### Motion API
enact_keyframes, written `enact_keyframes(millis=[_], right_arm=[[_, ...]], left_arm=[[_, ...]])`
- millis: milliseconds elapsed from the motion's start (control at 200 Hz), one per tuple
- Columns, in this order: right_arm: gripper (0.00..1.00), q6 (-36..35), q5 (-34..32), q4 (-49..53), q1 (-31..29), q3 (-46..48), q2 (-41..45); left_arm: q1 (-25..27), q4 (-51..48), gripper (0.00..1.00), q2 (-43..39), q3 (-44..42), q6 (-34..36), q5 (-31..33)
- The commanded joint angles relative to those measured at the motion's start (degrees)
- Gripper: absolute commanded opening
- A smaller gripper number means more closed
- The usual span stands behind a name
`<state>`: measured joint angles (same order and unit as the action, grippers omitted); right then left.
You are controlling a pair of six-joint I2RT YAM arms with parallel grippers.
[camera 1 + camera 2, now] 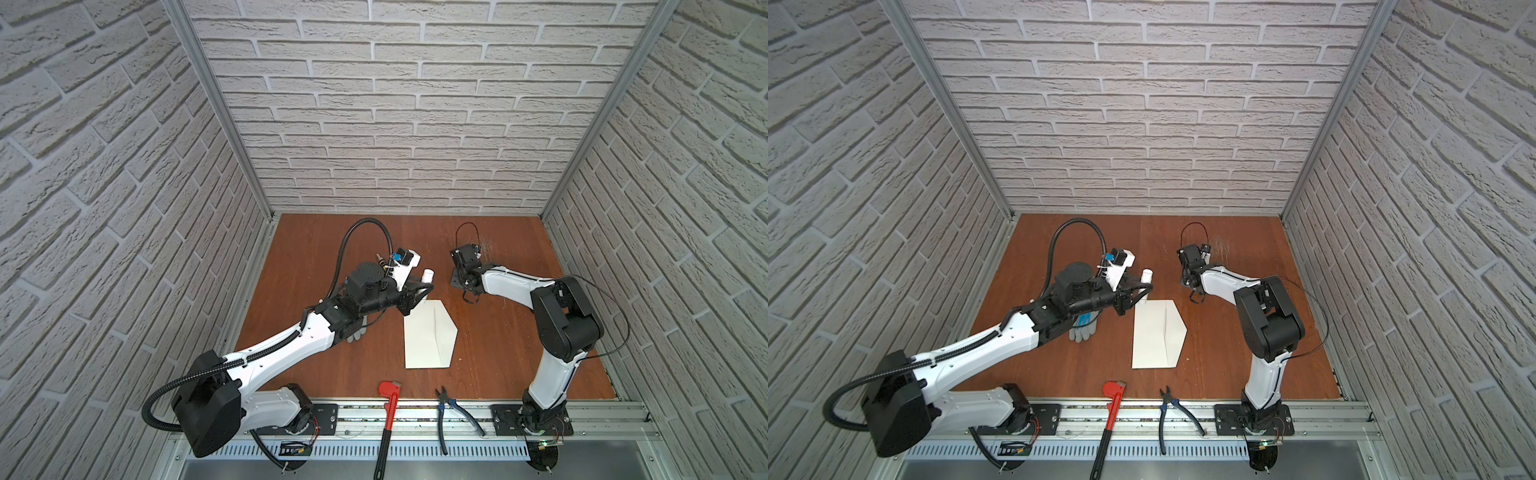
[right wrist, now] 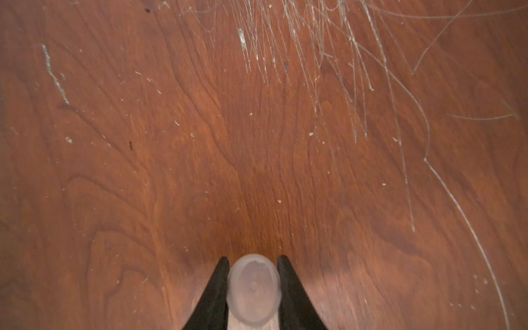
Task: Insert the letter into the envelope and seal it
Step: 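Hold the cap in the right gripper while the left holds the uncapped stick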
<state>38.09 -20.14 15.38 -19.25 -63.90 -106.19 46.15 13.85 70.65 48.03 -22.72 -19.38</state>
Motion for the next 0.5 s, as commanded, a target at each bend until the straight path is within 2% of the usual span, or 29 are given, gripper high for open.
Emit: enact_keyframes(millis=[0, 495], right_arm=[[0.11, 1.5, -1.3, -3.1, 0.3, -0.6, -0.8], [0.26, 4.1, -2.7, -3.3, 0.3, 0.9, -2.9]], left_arm=[[0.0, 5.8, 0.0, 0.6, -0.7, 0.0, -0.8], [-1.7, 6.4, 0.0, 0.3, -1.8, 0.1, -1.5]])
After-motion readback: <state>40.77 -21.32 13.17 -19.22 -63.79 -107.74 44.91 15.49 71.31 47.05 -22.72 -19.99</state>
